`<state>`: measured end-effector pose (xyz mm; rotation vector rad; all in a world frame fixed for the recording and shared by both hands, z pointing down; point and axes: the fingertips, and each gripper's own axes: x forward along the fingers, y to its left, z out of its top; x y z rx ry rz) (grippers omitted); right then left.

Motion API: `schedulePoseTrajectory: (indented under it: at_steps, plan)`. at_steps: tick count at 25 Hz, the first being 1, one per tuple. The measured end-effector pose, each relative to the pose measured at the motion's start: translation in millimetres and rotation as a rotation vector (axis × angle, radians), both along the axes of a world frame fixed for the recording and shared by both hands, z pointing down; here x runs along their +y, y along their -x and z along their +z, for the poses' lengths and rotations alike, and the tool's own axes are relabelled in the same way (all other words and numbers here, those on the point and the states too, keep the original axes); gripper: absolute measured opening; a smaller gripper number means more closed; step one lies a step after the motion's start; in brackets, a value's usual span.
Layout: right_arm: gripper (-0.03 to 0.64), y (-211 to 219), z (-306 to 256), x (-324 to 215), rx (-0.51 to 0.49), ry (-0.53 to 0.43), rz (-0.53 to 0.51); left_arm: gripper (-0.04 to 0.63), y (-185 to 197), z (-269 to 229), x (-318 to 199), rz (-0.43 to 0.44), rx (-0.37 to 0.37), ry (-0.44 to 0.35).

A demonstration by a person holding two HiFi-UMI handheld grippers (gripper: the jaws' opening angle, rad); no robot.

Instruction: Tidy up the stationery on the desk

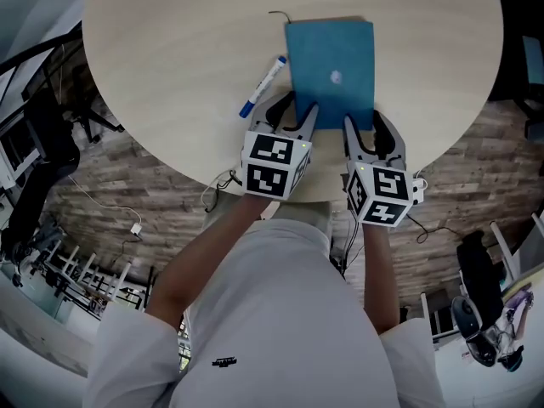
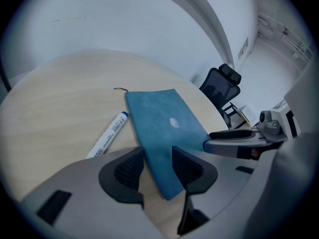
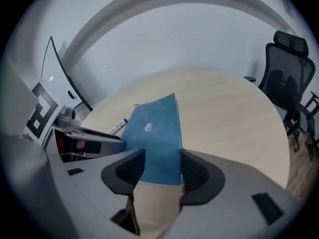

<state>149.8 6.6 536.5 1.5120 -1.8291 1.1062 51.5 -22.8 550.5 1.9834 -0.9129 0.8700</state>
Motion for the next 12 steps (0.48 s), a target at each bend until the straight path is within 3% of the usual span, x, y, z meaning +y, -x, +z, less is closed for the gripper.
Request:
schedulePoseTrajectory:
  at_steps: [12]
  plan:
    - [0.219,36,2,40,0.023,0.021,0.132,0.170,29,-2,18,0.113,0.029,0.012]
